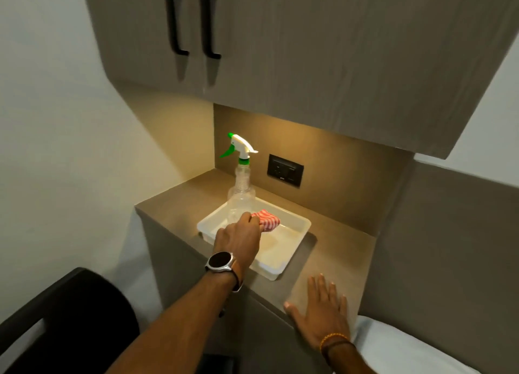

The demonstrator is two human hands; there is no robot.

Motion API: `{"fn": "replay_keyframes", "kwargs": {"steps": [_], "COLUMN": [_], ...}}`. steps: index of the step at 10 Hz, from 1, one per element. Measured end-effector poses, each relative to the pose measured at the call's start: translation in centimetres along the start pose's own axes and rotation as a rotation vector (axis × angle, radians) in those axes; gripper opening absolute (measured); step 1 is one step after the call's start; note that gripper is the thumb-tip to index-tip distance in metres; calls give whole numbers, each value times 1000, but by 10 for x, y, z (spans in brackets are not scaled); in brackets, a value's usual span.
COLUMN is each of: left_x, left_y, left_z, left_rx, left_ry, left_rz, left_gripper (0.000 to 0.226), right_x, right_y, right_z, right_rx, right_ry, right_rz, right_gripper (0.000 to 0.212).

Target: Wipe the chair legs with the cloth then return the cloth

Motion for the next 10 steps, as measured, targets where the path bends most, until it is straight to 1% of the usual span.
{"fn": "replay_keyframes", "kwargs": {"steps": [1, 2, 3, 4, 5, 6, 7, 8, 9, 10], "left_x": [33, 55, 67, 72, 69, 64, 58, 53, 43, 31], "left_y": [28, 57, 84, 109, 129, 141, 146, 152, 143, 125], "left_z": [31, 53, 68, 70, 64, 68, 77, 82, 79, 64], "left_rx": [-33, -86, -145, -228, -220, -200, -279, -422, -550, -511], "left_ry": [72, 108, 155, 101, -31, -120, -129, -85, -81, -43], "left_rz": [93, 107, 96, 77, -74, -152, -142, -81, -214, -430], "left_gripper": [19, 17, 15, 14, 27, 41, 34, 30, 32, 35], "right_x": [1, 6, 7, 7, 7, 5, 3, 3, 1, 3], "right_y": [9, 18, 21, 20, 18, 16, 14, 12, 12, 15], "right_z": [9, 15, 19, 19, 17, 13, 10, 10, 9, 10], "right_rx": [47, 49, 50, 26, 20, 48, 66, 73, 77, 95], "right_ry": [-8, -16, -15, -14, -14, -19, -30, -24, -39, -38], "right_rz": [-39, -30, -27, -40, -69, -54, -45, -61, -44, -9], "right_gripper": [124, 128, 120, 117, 119, 124, 127, 127, 127, 125]}}
Point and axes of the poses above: each hand's wrist, its own z-axis towards the middle knuckle, its own y-axis out of the palm, x = y × z, the point moved 4 cm from there along z, towards the middle knuckle, and after that the axes turned 6 degrees about -y, right-handed, at the moved point
